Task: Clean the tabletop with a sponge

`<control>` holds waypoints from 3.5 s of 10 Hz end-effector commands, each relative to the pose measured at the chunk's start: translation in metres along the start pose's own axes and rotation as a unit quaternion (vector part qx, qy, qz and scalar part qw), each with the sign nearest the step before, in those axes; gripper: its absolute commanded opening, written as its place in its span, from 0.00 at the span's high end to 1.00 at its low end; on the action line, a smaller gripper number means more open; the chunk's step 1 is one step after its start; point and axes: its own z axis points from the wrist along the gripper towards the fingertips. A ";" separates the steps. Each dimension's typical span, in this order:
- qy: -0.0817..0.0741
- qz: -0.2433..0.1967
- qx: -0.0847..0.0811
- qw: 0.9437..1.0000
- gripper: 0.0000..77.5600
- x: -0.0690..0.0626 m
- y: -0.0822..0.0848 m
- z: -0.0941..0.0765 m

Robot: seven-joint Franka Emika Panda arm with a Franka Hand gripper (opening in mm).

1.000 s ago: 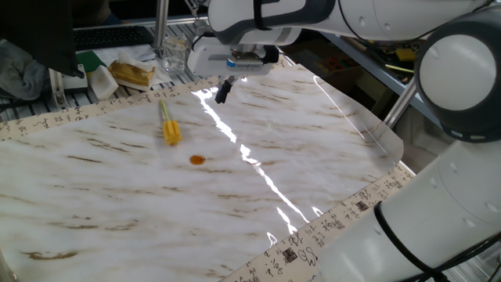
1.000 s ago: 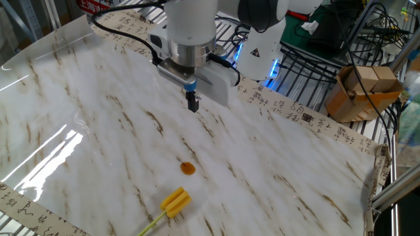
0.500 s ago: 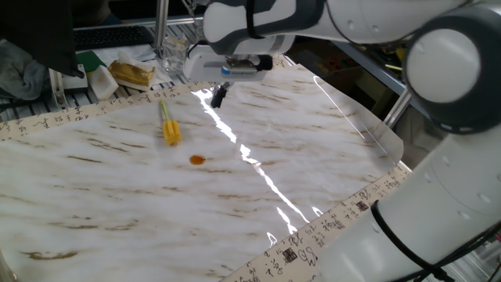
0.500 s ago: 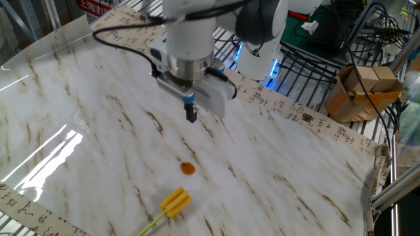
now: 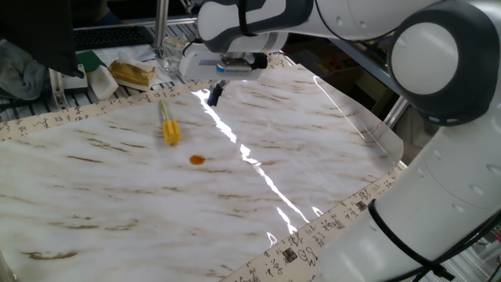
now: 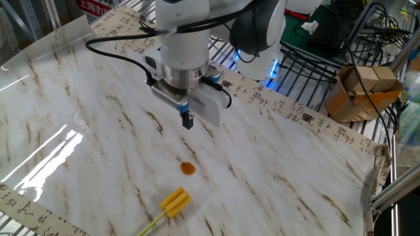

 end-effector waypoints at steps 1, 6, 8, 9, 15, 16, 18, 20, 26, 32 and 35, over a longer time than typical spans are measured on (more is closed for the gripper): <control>0.006 0.019 0.006 1.000 1.00 -0.009 0.001 0.006; 0.002 0.022 0.014 1.000 1.00 -0.009 0.001 0.006; 0.000 0.018 0.019 1.000 1.00 -0.009 0.001 0.006; 0.000 0.018 0.018 1.000 1.00 -0.009 0.001 0.006; -0.002 0.034 0.002 0.999 1.00 -0.009 0.001 0.006; -0.005 0.049 0.004 0.999 1.00 -0.009 0.001 0.006; 0.005 0.067 0.003 0.998 1.00 -0.009 0.001 0.006; 0.015 0.075 0.001 0.997 1.00 -0.009 0.001 0.006; 0.009 0.089 0.004 0.996 1.00 -0.021 0.011 0.014; 0.010 0.106 0.003 0.994 1.00 -0.060 0.032 0.051; 0.007 0.102 0.003 0.995 1.00 -0.079 0.028 0.072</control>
